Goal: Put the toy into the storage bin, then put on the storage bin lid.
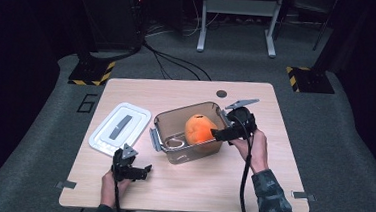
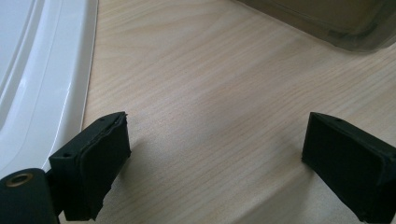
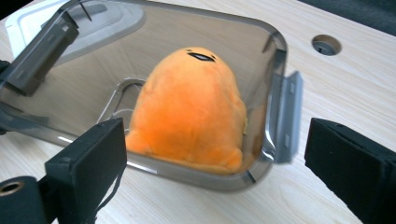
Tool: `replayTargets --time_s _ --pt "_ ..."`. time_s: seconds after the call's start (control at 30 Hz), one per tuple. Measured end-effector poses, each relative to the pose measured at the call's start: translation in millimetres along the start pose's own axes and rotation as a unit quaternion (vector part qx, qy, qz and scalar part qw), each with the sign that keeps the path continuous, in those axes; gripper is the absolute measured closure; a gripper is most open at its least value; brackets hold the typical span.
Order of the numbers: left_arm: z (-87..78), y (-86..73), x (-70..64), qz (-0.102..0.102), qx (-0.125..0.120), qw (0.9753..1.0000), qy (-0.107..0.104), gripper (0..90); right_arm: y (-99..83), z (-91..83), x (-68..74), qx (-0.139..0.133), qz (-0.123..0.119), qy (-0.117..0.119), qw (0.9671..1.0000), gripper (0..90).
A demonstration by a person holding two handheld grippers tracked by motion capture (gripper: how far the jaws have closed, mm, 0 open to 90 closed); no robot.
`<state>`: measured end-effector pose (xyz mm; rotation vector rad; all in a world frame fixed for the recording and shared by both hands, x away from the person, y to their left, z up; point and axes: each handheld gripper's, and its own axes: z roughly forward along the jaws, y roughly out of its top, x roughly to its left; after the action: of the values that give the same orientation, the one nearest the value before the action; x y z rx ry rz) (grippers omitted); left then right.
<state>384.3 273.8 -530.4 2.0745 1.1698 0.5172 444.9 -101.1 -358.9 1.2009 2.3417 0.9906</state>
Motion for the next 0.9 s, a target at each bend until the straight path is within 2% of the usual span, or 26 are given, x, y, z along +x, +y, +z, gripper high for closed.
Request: replayTargets --time_s 0.27,0.5,0.67,0.83,0.9 --pt "0.0 0.0 -0.2 -0.001 0.000 1.0000 0.000 7.2 -35.6 -14.8 -10.0 -0.015 0.007 -0.036 0.9992 4.8" --pt "0.0 0.2 0.1 -0.003 0.001 1.0000 -0.002 7.1 -77.6 -19.3 -22.9 -0.019 0.029 -0.063 0.9974 4.3" --pt "-0.2 0.2 -0.2 -0.005 0.002 1.0000 -0.001 7.1 -106.1 -15.7 -32.3 -0.018 0.039 -0.077 0.9961 3.0" --pt "-0.4 0.2 -0.9 -0.006 0.003 1.0000 0.003 7.1 -135.7 -4.8 -40.2 -0.025 0.065 -0.098 0.9928 2.0" --pt "-0.5 0.1 -0.2 -0.002 0.002 1.0000 0.002 7.2 -146.9 2.1 -43.8 -0.018 0.077 -0.092 0.9926 1.6"
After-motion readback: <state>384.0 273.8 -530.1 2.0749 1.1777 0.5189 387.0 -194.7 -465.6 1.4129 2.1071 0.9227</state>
